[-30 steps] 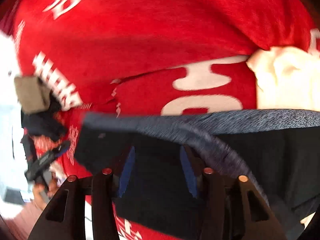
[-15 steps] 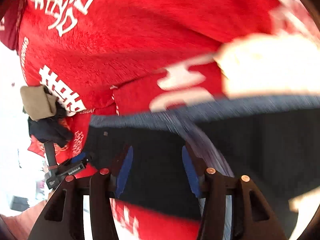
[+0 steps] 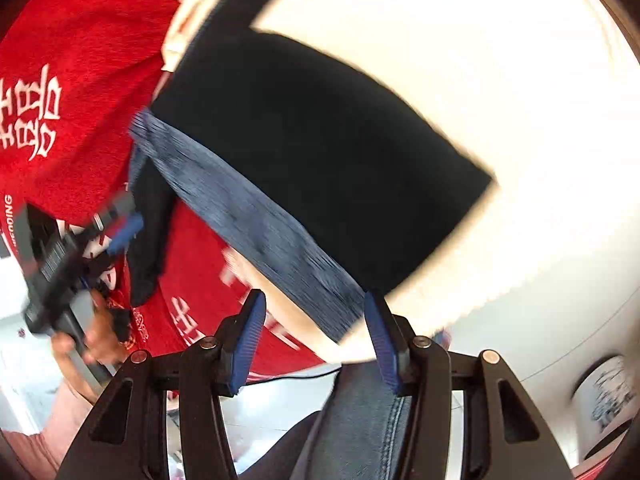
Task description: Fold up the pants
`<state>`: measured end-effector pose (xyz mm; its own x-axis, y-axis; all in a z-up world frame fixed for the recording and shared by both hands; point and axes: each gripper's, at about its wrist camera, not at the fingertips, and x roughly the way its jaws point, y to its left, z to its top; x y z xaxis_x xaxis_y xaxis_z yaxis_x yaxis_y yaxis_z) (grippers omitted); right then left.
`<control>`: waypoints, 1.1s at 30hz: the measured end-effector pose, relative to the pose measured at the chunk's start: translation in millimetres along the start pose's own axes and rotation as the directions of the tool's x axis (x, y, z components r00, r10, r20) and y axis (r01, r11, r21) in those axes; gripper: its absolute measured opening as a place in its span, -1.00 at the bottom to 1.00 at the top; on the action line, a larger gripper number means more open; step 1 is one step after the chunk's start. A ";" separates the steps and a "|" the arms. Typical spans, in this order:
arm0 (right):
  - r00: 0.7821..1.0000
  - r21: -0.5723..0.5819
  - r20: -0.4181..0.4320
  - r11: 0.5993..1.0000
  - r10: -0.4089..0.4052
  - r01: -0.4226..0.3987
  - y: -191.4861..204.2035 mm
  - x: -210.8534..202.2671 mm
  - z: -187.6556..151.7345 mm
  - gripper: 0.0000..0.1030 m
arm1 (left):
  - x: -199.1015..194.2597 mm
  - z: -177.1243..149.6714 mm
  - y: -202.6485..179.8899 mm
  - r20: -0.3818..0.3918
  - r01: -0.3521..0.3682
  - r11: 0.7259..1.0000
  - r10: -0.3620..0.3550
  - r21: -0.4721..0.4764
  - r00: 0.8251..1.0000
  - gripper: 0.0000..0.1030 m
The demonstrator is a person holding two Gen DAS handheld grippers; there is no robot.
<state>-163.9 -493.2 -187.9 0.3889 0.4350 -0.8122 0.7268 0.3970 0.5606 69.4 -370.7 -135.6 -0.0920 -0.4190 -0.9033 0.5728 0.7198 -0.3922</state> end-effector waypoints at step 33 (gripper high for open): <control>0.937 -0.344 0.341 0.917 -0.079 0.202 83.7 -150.4 329.1 0.54 | 48.2 111.7 -17.6 0.065 -0.369 0.918 0.381 -0.143 0.922 0.49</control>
<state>24.7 -791.4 -72.0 0.5001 0.1004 -0.8601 0.5504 0.7299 0.4053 145.9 -465.4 -152.8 0.1861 -0.1485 -0.9713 0.4439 0.8946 -0.0517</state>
